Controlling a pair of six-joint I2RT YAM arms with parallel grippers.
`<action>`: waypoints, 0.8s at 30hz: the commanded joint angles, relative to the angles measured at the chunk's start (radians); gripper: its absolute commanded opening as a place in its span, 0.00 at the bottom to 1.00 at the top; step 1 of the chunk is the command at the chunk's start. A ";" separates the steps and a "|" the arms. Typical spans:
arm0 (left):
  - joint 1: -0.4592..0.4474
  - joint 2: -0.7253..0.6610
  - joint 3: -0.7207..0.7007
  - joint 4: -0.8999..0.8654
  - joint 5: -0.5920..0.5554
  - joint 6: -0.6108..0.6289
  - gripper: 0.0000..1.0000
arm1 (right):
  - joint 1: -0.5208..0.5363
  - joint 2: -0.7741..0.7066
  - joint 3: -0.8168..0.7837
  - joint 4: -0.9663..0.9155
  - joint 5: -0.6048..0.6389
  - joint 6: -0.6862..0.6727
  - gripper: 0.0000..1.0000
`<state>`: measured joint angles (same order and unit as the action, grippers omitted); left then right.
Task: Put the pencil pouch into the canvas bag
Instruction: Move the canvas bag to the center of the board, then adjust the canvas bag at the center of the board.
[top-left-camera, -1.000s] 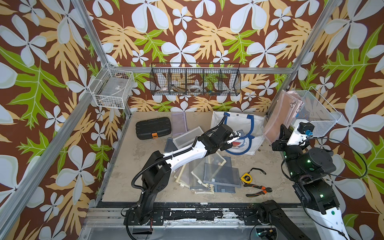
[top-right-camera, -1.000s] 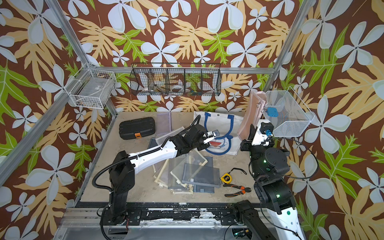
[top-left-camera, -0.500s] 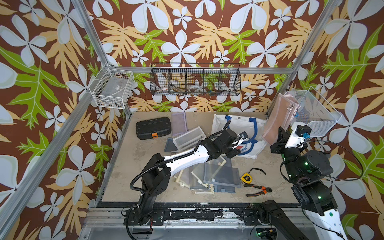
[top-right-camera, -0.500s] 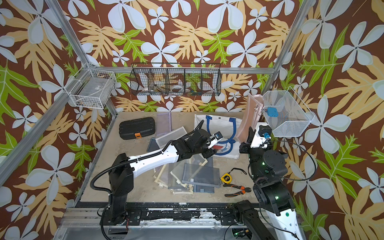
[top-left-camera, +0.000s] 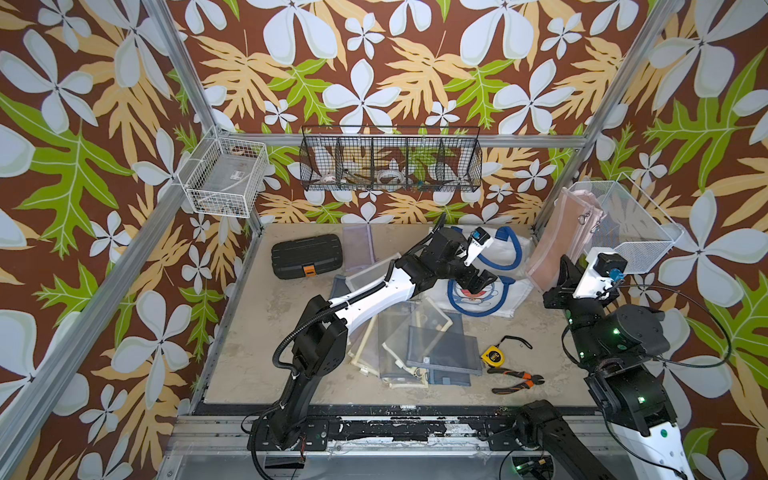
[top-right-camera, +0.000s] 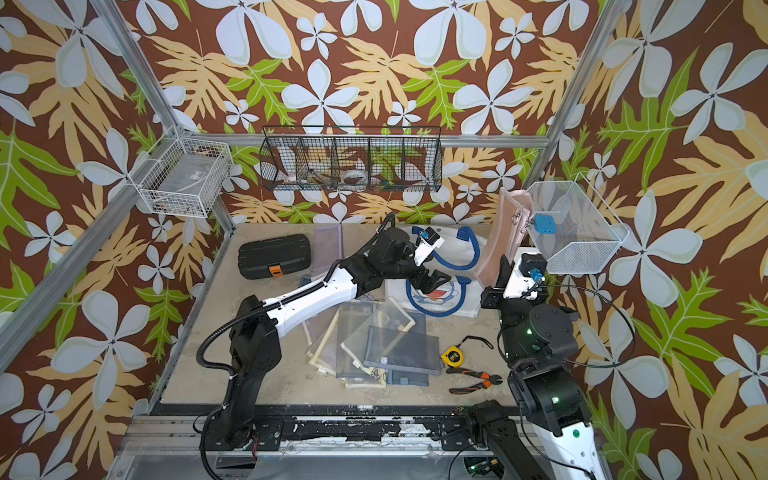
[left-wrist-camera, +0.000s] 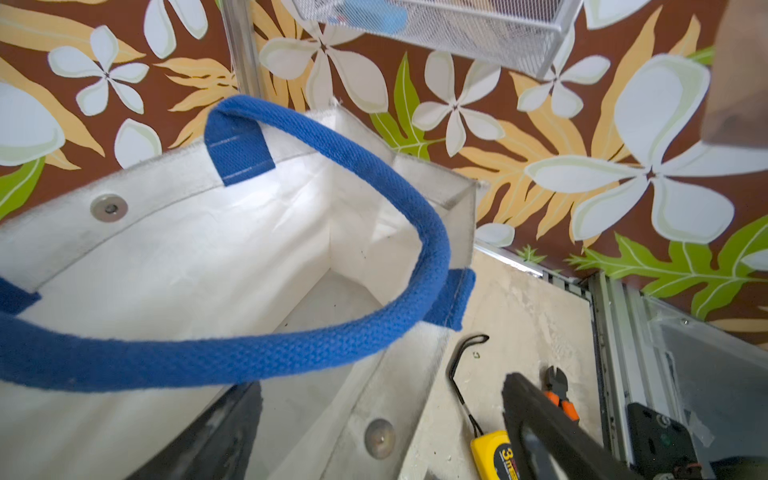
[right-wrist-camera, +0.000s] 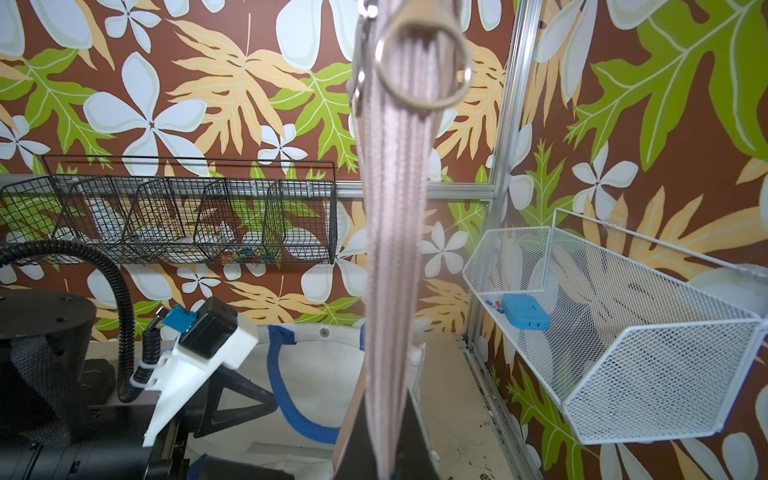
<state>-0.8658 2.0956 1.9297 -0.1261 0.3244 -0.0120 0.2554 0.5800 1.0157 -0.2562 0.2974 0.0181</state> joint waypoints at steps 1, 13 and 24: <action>0.021 0.022 0.040 0.100 0.068 -0.072 0.94 | 0.001 -0.004 -0.001 0.022 0.022 -0.018 0.00; 0.140 0.228 0.345 0.353 0.133 -0.342 0.95 | 0.001 -0.008 -0.006 0.013 0.040 -0.042 0.00; 0.160 0.288 0.359 0.418 0.110 -0.389 0.95 | 0.000 0.029 0.014 0.021 0.042 -0.057 0.00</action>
<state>-0.7090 2.4012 2.3020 0.2329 0.4450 -0.3904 0.2554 0.6014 1.0214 -0.2611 0.3374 -0.0288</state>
